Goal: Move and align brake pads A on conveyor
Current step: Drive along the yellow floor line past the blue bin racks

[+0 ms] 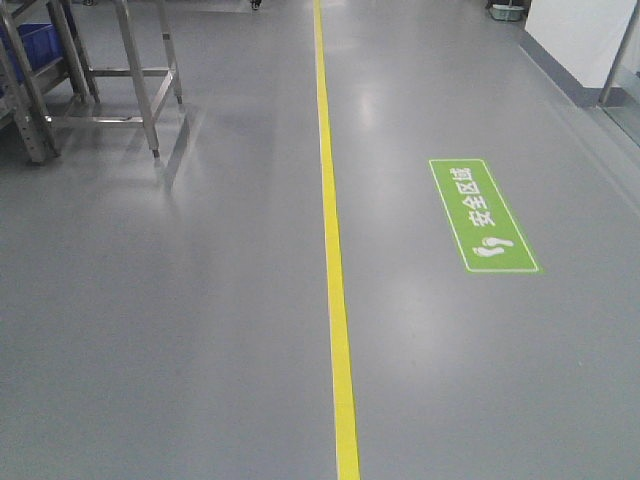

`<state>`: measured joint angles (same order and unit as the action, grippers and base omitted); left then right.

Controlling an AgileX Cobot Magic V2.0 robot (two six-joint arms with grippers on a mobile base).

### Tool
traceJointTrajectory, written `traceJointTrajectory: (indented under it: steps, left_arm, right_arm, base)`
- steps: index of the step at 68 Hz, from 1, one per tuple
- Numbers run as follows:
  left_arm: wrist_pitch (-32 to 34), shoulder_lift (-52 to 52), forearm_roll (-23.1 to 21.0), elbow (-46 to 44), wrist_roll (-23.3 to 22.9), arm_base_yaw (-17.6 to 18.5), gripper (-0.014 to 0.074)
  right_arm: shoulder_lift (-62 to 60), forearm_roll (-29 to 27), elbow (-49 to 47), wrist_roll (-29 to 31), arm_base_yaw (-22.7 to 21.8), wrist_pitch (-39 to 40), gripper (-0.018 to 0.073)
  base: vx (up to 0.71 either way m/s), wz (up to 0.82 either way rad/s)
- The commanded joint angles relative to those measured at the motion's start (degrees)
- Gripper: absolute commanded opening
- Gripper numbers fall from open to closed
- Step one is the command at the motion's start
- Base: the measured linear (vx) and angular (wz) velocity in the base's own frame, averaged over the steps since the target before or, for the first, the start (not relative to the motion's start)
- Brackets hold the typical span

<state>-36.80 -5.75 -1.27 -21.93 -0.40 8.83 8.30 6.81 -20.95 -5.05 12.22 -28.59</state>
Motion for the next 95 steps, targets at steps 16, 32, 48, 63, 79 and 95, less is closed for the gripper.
traceJointTrajectory:
  steps: [16,32,48,63,79,95]
  left_arm:
    - [4.44,-0.70,-0.39,-1.52,-0.25,0.35,0.0502]
    - [4.44,-0.70,-0.39,-1.52,-0.25,0.35,0.0502]
    - [4.44,-0.70,-0.39,-1.52,-0.25,0.35,0.0502]
    - [4.44,-0.70,-0.39,-1.52,-0.25,0.35,0.0502]
    - [4.44,-0.70,-0.39,-1.52,-0.25,0.35,0.0502]
    - [4.44,-0.70,-0.39,-1.52,-0.25,0.35,0.0502]
  right_arm:
    - [0.78,0.65,-1.35,0.47,-0.21,4.22,0.0398]
    - [0.78,0.65,-1.35,0.47,-0.21,4.22,0.0398]
    - [0.78,0.65,-1.35,0.47,-0.21,4.22,0.0398]
    - [0.78,0.65,-1.35,0.47,-0.21,4.22,0.0398]
    - [0.78,0.65,-1.35,0.47,-0.21,4.22,0.0398]
    - [0.78,0.65,-1.35,0.47,-0.21,4.22,0.0398]
  base:
    - [0.63,0.03]
    - [0.66,0.05]
    - [0.70,0.08]
    - [0.69,0.04]
    - [0.69,-0.04]
    - [0.71,-0.08]
